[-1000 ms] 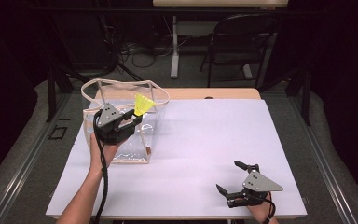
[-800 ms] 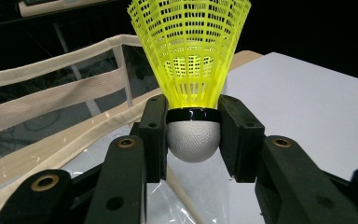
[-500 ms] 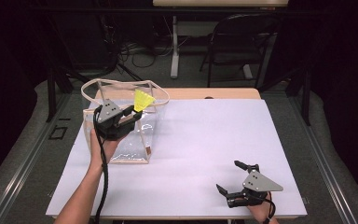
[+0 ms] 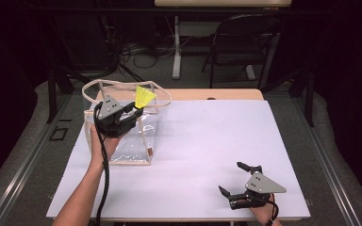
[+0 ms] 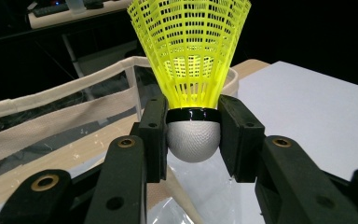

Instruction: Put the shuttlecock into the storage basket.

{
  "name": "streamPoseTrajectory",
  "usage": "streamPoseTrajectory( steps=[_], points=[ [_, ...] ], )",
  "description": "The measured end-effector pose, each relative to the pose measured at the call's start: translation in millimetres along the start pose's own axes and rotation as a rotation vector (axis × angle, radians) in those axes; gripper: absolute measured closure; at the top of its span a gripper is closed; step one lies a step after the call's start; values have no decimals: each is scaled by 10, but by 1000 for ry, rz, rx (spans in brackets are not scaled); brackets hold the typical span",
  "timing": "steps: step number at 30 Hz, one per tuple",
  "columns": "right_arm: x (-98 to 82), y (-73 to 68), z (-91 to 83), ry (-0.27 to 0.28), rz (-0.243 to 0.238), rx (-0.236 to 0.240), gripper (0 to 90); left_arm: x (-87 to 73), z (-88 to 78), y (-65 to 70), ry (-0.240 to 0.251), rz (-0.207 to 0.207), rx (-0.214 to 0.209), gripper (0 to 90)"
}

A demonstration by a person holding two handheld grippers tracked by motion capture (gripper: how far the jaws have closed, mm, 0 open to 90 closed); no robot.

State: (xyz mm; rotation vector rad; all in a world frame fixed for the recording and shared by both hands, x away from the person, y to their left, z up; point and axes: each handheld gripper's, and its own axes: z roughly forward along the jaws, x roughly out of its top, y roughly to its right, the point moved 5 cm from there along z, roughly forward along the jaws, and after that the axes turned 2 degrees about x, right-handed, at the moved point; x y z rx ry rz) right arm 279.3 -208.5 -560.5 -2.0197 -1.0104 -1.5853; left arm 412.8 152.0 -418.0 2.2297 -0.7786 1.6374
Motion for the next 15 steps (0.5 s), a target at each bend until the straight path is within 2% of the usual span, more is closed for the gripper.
streamPoseTrajectory(
  steps=[15],
  points=[
    [0, 1, -3, -1, 1, 0, 2, 75, 24, -109, 10, -8, 22, 647]
  ],
)
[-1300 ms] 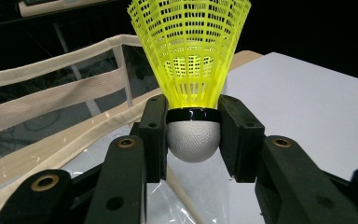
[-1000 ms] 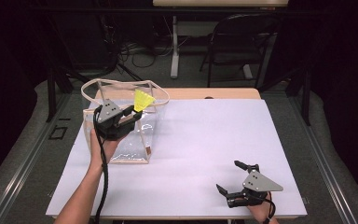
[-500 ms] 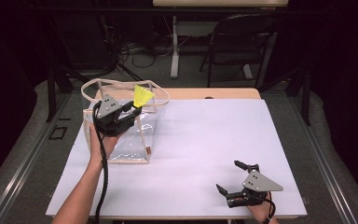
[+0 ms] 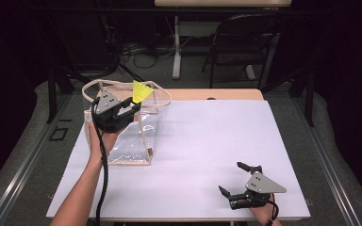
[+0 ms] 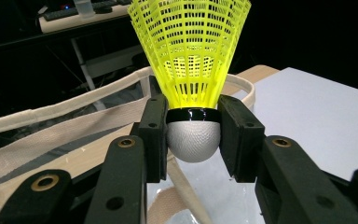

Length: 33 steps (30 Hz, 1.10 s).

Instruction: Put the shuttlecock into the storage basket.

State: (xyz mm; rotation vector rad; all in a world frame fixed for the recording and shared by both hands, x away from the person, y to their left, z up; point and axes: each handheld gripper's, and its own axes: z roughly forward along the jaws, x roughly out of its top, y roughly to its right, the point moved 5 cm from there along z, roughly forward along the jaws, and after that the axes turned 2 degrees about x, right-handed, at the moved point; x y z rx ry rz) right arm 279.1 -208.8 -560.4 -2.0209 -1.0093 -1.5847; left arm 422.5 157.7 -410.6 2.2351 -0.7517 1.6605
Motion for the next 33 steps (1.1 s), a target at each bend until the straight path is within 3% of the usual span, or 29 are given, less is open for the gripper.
streamPoseTrajectory(
  steps=[20, 33],
  points=[
    [-1, 2, -2, -1, -1, 0, 2, 22, 63, -112, 6, -13, 25, 647],
    [-4, 3, -3, -3, 0, -2, 3, 23, 163, -217, 12, -54, 37, 647]
  ],
)
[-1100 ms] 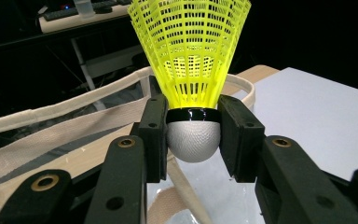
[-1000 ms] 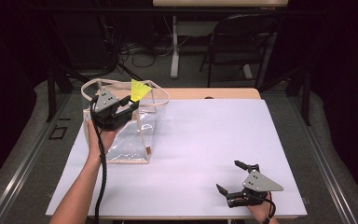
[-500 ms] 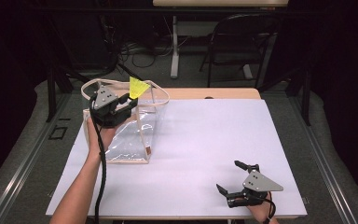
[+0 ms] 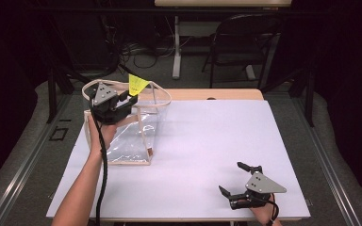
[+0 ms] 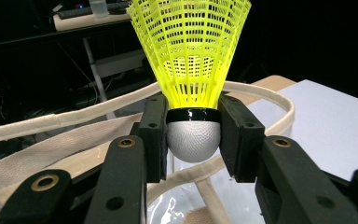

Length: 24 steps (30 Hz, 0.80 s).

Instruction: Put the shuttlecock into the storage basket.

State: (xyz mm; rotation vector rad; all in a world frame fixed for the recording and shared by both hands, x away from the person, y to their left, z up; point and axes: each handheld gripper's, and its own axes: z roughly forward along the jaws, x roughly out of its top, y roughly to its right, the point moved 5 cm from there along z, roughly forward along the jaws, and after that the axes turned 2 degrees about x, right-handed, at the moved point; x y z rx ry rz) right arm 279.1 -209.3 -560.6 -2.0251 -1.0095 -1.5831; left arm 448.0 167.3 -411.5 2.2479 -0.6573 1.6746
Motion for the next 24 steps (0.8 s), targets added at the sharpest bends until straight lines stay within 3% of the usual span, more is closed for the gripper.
streamPoseTrajectory(
  steps=[24],
  points=[
    [0, -2, -1, -1, 0, 0, 3, -97, 109, -184, -64, -36, 32, 646]
  ],
)
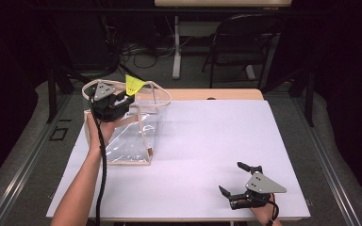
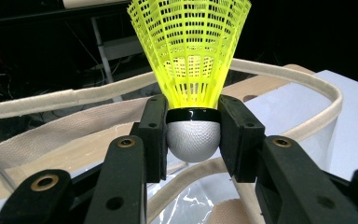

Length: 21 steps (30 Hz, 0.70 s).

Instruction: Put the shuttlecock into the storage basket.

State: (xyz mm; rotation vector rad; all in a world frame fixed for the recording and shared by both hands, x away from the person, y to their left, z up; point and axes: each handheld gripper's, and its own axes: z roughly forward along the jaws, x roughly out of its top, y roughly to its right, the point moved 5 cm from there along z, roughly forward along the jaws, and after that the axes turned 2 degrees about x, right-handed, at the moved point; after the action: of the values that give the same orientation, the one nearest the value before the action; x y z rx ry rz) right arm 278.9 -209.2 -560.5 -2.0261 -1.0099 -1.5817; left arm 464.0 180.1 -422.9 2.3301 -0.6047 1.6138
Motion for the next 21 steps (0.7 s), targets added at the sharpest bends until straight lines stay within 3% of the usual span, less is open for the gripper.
streamPoseTrajectory(
  steps=[21],
  points=[
    [-2, -4, 3, -3, 0, 2, 3, -59, 55, -34, -63, -7, -1, 642]
  ],
)
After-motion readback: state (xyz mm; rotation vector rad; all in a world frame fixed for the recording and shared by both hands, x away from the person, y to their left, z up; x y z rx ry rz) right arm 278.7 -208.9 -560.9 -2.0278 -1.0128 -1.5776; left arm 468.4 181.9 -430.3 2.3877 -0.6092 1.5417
